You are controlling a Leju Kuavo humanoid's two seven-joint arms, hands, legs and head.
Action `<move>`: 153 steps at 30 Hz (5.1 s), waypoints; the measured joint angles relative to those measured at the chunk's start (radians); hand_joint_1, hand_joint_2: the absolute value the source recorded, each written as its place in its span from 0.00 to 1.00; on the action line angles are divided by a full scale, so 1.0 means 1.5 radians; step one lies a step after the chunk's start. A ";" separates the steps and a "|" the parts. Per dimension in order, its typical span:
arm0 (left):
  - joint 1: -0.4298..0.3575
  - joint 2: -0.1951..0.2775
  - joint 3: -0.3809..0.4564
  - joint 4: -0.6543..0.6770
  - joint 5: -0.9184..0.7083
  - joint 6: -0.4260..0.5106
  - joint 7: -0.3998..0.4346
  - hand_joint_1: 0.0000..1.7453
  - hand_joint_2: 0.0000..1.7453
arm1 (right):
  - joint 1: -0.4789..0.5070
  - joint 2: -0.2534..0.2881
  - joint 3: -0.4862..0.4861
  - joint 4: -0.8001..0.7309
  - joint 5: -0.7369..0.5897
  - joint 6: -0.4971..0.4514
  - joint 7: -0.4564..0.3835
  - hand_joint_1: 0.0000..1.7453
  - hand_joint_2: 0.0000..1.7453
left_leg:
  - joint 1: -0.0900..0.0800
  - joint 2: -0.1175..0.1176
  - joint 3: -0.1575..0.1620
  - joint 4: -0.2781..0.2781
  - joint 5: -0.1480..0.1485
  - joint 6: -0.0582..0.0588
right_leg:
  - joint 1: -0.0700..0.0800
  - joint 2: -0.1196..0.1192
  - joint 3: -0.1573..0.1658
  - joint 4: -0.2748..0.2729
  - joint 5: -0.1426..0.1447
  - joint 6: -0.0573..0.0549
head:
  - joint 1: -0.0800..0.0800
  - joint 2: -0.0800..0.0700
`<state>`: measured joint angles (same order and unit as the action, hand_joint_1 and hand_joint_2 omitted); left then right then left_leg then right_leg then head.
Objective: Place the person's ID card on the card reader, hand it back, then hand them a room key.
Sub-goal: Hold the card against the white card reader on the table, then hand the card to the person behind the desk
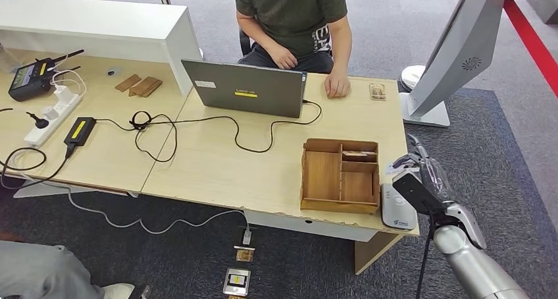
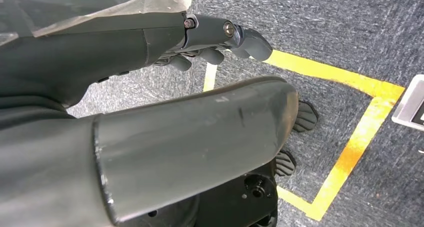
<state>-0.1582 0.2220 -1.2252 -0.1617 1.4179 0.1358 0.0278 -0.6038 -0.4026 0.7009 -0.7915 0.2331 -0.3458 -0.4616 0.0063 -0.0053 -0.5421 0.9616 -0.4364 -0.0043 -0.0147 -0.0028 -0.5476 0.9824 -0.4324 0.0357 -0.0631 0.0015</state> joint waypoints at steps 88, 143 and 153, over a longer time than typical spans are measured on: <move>-0.001 0.002 0.000 0.000 -0.015 -0.013 0.001 0.00 0.00 | -0.263 0.038 0.068 0.187 0.150 0.023 -0.076 1.00 1.00 | 0.000 0.000 -0.002 0.000 0.002 -0.001 | 0.000 0.000 -0.002 0.002 0.001 -0.001 | 0.000 0.000; 0.000 -0.021 -0.034 0.000 -0.070 -0.059 -0.051 0.00 0.00 | -0.408 0.261 0.126 0.307 0.325 0.100 0.061 1.00 1.00 | 0.001 0.000 -0.002 0.000 0.002 -0.001 | 0.001 0.001 -0.003 0.001 0.001 -0.001 | 0.000 0.000; 0.000 -0.024 -0.036 0.000 -0.070 -0.060 -0.049 0.00 0.00 | -0.407 0.266 0.126 0.316 0.332 0.100 0.053 0.48 1.00 | 0.001 0.000 -0.002 0.000 0.002 -0.001 | 0.001 0.001 -0.003 0.001 0.001 -0.001 | 0.000 0.000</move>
<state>-0.1589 0.1863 -1.2789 -0.1617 1.3134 0.0460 -0.0459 -1.2150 -0.0038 0.8901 -0.3176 0.7308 -0.1957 -0.3816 0.0083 -0.0047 -0.5452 0.9623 -0.4336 -0.0059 -0.0129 -0.0019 -0.5514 0.9841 -0.4303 0.0340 -0.0630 0.0015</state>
